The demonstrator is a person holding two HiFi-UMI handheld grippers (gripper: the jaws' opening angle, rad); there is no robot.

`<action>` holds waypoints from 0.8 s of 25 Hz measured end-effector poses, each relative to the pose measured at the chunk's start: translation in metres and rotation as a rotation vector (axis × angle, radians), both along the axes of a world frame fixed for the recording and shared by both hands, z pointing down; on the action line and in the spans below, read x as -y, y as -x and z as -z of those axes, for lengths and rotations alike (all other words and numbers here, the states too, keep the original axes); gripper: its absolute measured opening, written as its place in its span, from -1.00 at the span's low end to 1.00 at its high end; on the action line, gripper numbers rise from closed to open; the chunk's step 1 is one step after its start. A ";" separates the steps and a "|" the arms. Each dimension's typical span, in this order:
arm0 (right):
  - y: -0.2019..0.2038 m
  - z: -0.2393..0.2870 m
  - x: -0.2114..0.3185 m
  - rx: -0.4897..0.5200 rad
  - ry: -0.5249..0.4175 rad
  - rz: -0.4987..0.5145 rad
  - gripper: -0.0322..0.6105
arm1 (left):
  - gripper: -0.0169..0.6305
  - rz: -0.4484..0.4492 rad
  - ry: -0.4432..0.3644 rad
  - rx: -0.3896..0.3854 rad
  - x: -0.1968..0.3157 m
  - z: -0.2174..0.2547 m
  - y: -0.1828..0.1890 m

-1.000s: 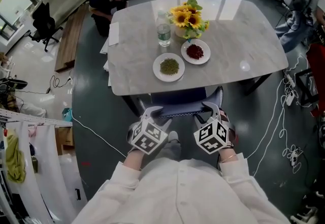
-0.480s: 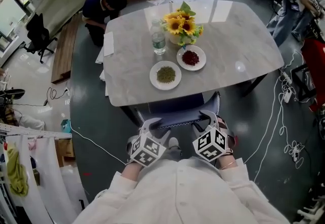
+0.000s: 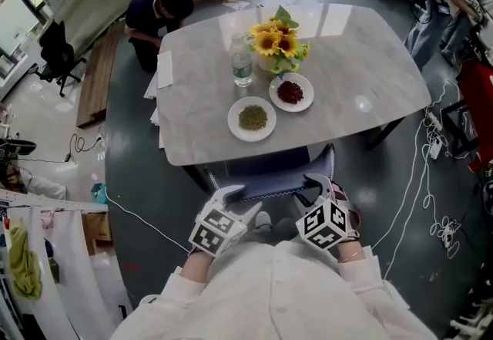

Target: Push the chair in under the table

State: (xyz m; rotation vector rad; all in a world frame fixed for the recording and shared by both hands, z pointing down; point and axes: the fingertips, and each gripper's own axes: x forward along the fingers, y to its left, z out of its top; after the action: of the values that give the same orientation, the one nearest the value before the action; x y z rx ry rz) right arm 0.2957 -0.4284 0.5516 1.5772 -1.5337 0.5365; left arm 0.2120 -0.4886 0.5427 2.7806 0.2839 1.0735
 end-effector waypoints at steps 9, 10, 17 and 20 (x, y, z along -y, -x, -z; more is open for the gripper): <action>0.008 0.041 0.004 0.303 -0.142 -0.058 -0.30 | -0.36 -0.068 0.072 -0.112 -0.022 0.036 -0.020; 0.006 0.050 0.005 0.333 -0.185 -0.067 -0.30 | -0.36 -0.063 0.092 -0.119 -0.024 0.039 -0.023; -0.015 0.112 0.025 0.415 -0.444 -0.048 -0.30 | -0.36 -0.039 0.172 -0.222 -0.025 0.072 -0.049; -0.018 0.123 0.030 0.437 -0.481 -0.023 -0.35 | -0.39 0.017 0.203 -0.298 -0.020 0.093 -0.058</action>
State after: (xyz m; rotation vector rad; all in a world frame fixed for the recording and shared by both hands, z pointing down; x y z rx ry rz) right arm 0.3132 -0.4589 0.4283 1.9255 -2.0922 0.5799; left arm 0.2704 -0.4689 0.4494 2.7429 0.3789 0.5857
